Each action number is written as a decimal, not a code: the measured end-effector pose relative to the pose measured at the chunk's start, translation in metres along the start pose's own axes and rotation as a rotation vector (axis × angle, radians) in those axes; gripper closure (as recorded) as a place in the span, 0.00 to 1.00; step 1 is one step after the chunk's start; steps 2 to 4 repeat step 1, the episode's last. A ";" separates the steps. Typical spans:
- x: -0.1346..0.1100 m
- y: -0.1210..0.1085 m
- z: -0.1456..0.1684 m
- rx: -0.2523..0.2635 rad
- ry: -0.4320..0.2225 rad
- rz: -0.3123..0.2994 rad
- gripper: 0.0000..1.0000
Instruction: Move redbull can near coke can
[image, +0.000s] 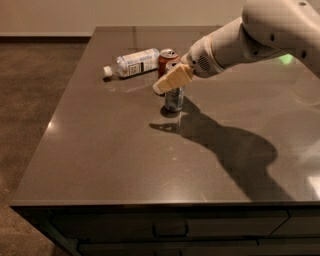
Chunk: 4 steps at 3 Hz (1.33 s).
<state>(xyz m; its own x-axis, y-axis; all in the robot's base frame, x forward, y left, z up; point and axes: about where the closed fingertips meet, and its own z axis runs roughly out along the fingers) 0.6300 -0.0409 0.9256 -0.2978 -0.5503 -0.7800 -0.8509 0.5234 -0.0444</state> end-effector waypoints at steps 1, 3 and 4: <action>0.000 0.000 0.000 0.000 0.000 0.000 0.00; 0.000 0.000 0.000 0.000 0.000 0.000 0.00; 0.000 0.000 0.000 0.000 0.000 0.000 0.00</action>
Offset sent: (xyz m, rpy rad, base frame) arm 0.0000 0.0000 0.0000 0.0000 0.0000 0.0000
